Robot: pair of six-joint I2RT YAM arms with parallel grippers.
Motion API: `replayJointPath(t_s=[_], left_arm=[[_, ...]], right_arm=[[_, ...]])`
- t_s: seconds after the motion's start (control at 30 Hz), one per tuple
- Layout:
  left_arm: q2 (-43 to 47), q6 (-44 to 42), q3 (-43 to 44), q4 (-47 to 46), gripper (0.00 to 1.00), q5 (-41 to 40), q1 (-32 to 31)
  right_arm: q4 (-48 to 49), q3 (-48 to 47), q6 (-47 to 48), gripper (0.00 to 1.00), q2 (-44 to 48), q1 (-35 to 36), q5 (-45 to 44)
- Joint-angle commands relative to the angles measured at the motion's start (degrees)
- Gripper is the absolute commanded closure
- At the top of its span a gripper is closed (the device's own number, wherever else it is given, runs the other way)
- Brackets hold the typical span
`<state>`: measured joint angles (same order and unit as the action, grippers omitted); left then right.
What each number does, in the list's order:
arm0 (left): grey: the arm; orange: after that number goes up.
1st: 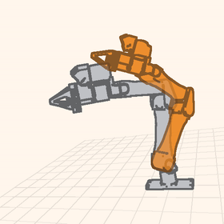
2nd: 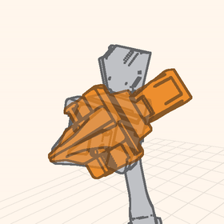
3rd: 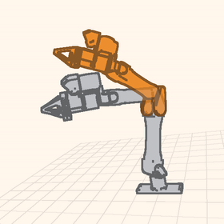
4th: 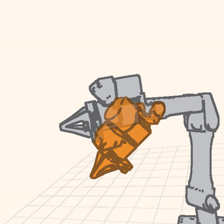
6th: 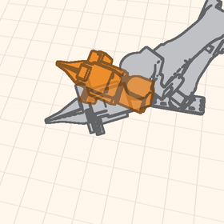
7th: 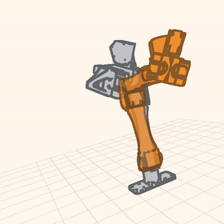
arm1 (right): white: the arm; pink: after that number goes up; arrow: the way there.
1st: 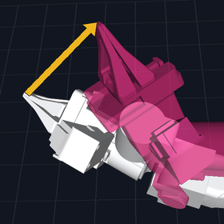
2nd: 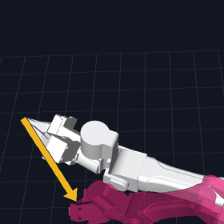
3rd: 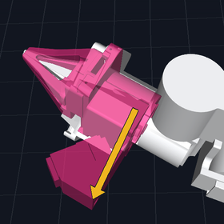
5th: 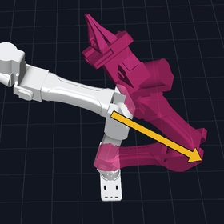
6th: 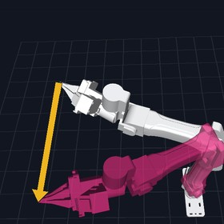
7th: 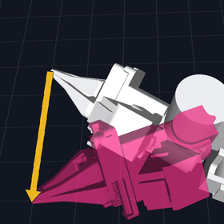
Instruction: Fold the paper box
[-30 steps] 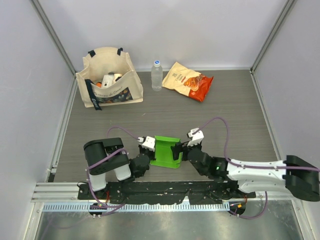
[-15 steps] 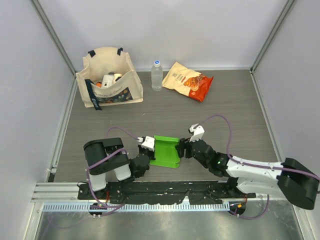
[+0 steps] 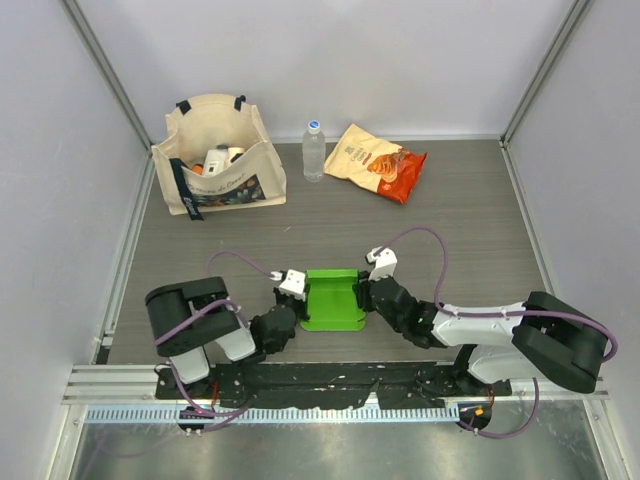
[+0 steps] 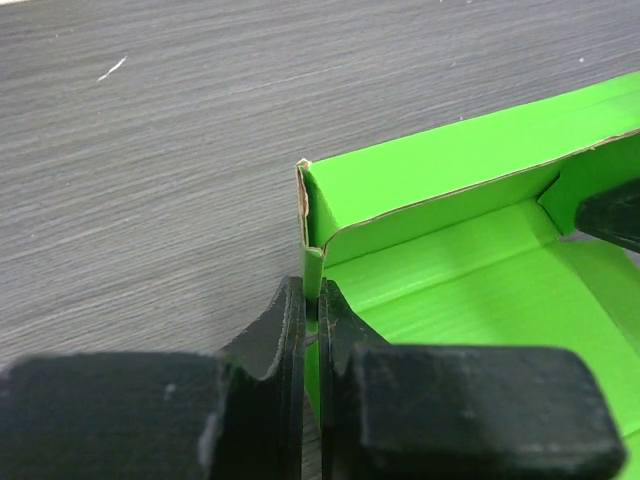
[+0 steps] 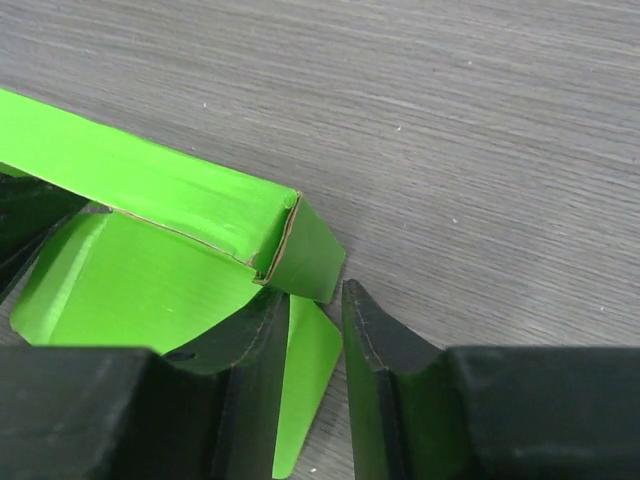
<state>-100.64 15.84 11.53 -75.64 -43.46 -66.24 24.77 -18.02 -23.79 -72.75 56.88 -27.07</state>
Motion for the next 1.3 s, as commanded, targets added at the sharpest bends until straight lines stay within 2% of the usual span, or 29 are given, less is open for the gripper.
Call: replayJointPath(t_s=[0.0, 0.1, 0.13, 0.23, 0.33, 0.47, 0.6, 0.73, 1.1, 1.17, 1.2, 1.27], left_arm=[[6.94, 3.32, 0.33, 9.96, 0.94, 1.36, 0.23], [10.02, 3.50, 0.51, 13.84, 0.82, 1.89, 0.32], [11.59, 3.94, 0.51, 16.11, 0.71, 2.06, 0.32], [14.67, 5.08, 1.04, 22.34, 0.56, 3.38, 0.32], [19.68, 6.22, 1.39, 28.68, 0.47, 5.31, 0.67], [26.45, 7.19, 1.13, 36.16, 0.39, 9.87, 1.55], [33.74, 6.06, 0.86, 40.21, 0.39, 12.69, 1.99], [35.95, 3.77, 2.00, 42.33, 0.42, 12.35, 2.87], [25.76, -0.01, 7.36, 35.48, 0.43, 10.33, 6.12], [24.36, -0.36, 8.15, 35.21, 0.46, 9.98, 6.99], [23.92, -0.63, 8.68, 34.95, 0.51, 9.37, 7.17], [22.95, -0.98, 8.86, 33.89, 0.53, 10.14, 8.40]], right_arm=[[3.96, -1.75, 0.32, 0.75, -0.28, 0.25, -3.43], [4.14, -2.10, -0.38, 0.85, -1.34, 0.25, -4.30], [4.14, -2.28, -0.55, 0.87, -1.69, 0.25, -4.57], [2.74, -3.16, -1.17, 0.94, -2.22, 0.25, -6.24], [0.19, -4.47, -1.35, 0.99, -2.48, 0.33, -7.64], [-3.49, -5.44, -1.78, 0.99, -2.05, 0.33, -9.84], [-6.31, -6.59, -2.40, 0.99, -1.78, 0.33, -11.33], [-8.25, -8.08, -3.19, 0.99, -2.75, 0.42, -11.52], [-8.69, -9.84, -3.72, 0.99, -4.77, 0.42, -10.02], [-8.86, -10.02, -3.72, 0.99, -4.77, 0.42, -9.93], [-8.95, -10.02, -3.63, 0.99, -4.68, 0.42, -9.85], [-9.04, -10.02, -3.63, 0.99, -4.42, 0.51, -9.93]])
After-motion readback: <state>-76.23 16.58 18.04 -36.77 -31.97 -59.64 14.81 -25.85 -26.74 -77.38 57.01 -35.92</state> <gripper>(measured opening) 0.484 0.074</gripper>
